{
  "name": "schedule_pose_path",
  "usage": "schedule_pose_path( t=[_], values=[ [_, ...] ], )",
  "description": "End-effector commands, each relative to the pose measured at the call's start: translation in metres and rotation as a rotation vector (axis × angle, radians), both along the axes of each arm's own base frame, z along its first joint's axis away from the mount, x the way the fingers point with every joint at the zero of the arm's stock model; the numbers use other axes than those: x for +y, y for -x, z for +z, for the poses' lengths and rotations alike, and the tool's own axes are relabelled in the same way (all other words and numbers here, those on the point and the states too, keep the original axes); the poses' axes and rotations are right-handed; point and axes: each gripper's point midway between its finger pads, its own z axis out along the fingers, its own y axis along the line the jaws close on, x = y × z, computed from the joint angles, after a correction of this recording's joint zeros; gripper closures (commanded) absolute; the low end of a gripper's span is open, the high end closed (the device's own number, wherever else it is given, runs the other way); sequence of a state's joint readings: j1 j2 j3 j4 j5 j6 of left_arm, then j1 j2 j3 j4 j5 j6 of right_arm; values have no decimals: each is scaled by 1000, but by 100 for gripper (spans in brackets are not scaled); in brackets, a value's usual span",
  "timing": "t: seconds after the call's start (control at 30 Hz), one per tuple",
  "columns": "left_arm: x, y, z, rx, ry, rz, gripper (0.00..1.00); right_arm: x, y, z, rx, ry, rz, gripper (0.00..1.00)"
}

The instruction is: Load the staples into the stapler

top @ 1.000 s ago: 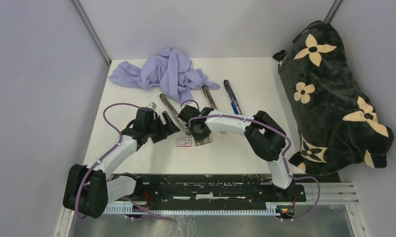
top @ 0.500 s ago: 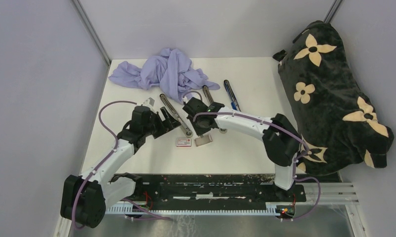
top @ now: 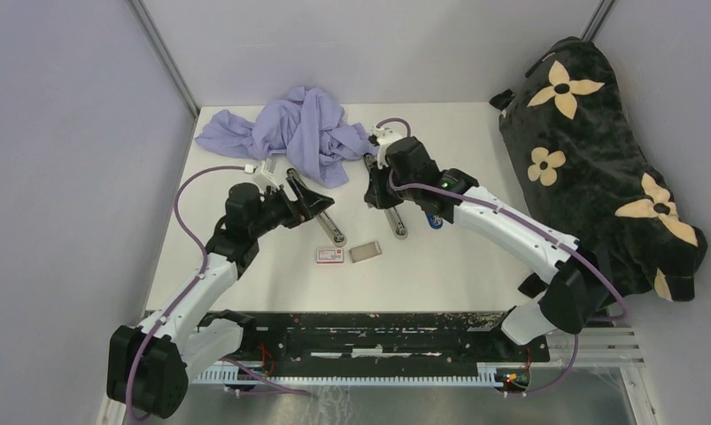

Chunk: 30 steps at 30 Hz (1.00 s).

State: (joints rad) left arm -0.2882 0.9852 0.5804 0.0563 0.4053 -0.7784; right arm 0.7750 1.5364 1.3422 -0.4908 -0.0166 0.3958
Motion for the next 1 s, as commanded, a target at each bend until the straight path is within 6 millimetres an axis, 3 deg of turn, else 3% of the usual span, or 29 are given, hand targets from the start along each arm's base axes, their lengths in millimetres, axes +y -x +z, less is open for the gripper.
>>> schedule_pose_path(
  t=[0.0, 0.43, 0.73, 0.97],
  values=[
    [-20, 0, 77, -214, 153, -106, 11, 9, -5, 64, -127, -231, 53, 81],
    [-48, 29, 145, -459, 267, -269, 13, 20, 16, 145, -246, -634, 155, 82],
    [-63, 49, 172, -550, 354, -353, 24, 20, 33, 179, -300, -779, 210, 82],
    [-72, 57, 186, -580, 423, -404, 36, 20, 44, 193, -313, -841, 256, 82]
  ],
)
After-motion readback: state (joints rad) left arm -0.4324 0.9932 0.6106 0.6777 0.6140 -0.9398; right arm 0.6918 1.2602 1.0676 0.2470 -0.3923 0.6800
